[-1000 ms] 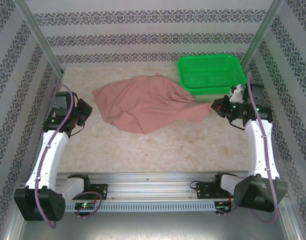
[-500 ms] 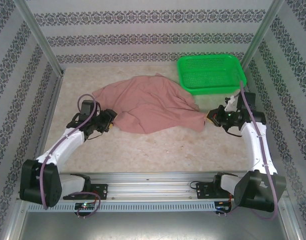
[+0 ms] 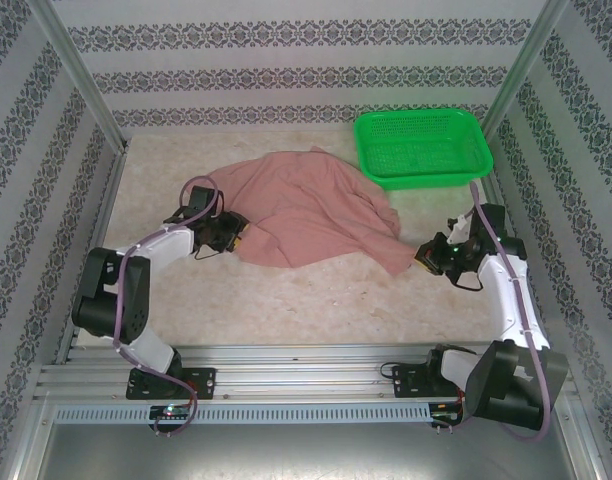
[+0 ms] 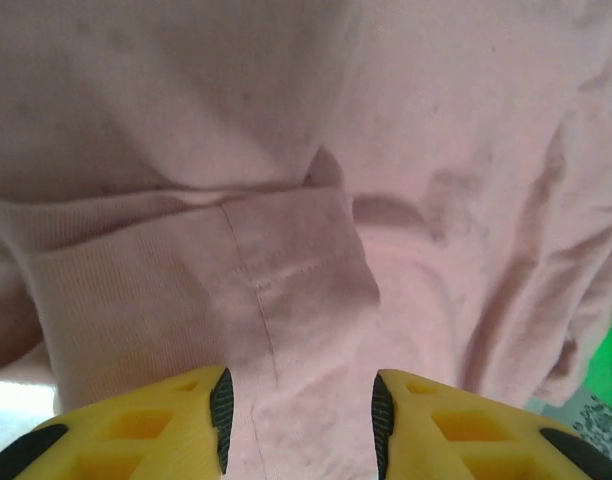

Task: Fold and stack the t-shirts

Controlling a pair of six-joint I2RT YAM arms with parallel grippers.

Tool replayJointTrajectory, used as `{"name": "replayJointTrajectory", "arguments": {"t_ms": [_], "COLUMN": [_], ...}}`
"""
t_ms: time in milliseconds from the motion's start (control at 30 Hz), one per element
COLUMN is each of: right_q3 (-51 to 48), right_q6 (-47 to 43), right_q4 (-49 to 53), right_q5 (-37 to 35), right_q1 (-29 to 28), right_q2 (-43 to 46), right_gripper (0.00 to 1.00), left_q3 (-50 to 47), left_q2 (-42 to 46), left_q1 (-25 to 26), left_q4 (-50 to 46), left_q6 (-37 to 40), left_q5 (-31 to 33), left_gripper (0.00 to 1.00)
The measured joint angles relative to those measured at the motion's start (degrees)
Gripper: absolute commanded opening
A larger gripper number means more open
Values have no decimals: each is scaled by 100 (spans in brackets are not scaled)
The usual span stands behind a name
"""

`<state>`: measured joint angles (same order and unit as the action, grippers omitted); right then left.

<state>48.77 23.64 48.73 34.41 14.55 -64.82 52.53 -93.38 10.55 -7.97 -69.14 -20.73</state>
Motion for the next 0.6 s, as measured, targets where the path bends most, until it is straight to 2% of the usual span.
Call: {"name": "replayJointTrajectory", "arguments": {"t_ms": [200, 367, 600], "right_q3": [2, 2, 2], "right_q6": [-9, -7, -9], "right_q4": [223, 297, 319], "right_q5": [-522, -680, -708], "right_q1": [35, 35, 37], "right_q2": [-243, -400, -413], "right_gripper": [0, 0, 0], "left_q3": [103, 129, 190], "left_q2": [-369, -544, -695], "left_q1": [2, 39, 52], "left_q4": [83, 164, 302], "left_q6": [-22, -70, -149], "left_q5": [175, 313, 470], "left_gripper": [40, 39, 28]}}
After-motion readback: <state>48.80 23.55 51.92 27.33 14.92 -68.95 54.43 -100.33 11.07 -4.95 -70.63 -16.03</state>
